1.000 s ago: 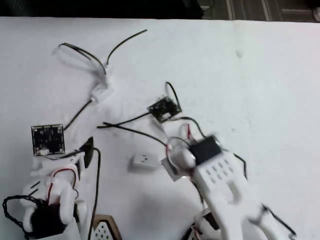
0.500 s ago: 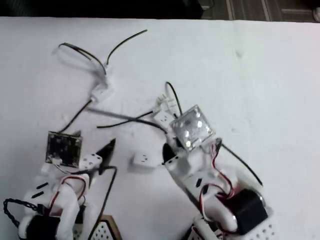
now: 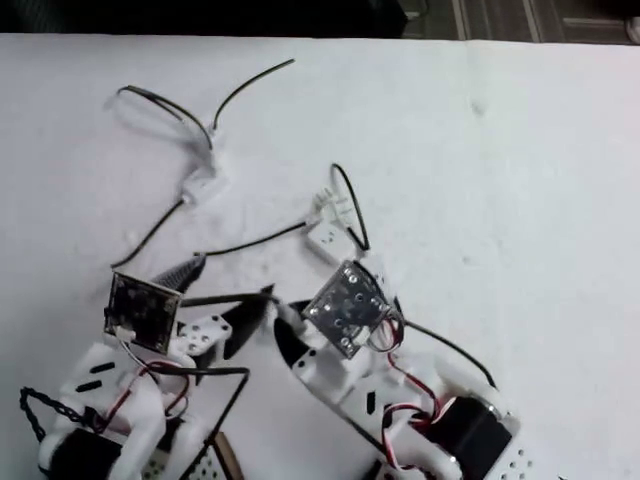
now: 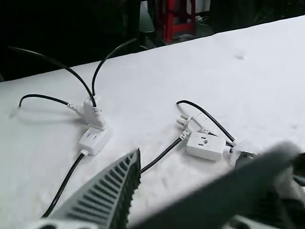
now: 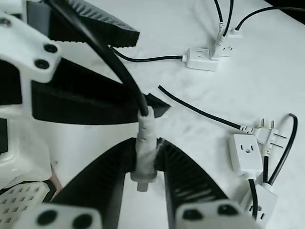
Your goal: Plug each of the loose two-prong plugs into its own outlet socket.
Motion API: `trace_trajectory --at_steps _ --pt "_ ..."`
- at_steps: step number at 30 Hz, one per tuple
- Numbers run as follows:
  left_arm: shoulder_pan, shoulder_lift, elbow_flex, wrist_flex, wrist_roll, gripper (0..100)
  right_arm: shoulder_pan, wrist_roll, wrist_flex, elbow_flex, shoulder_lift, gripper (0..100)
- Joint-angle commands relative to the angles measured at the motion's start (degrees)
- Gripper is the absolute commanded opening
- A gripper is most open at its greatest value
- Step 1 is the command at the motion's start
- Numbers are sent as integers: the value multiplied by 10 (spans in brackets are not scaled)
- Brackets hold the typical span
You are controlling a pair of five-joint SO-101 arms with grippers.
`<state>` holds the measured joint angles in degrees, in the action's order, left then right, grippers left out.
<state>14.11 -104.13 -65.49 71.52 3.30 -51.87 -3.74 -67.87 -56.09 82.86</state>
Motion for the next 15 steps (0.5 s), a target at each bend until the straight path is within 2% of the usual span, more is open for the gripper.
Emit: trace_trajectory --at_steps 1,7,15 --pt "33 -1 25 -13 -4 309 -20 5 13 1 4 17" --pt "84 -1 36 -6 0 309 -34 5 12 -4 3 17" --pt "125 -1 91 52 29 309 -31 5 12 -29 3 17"
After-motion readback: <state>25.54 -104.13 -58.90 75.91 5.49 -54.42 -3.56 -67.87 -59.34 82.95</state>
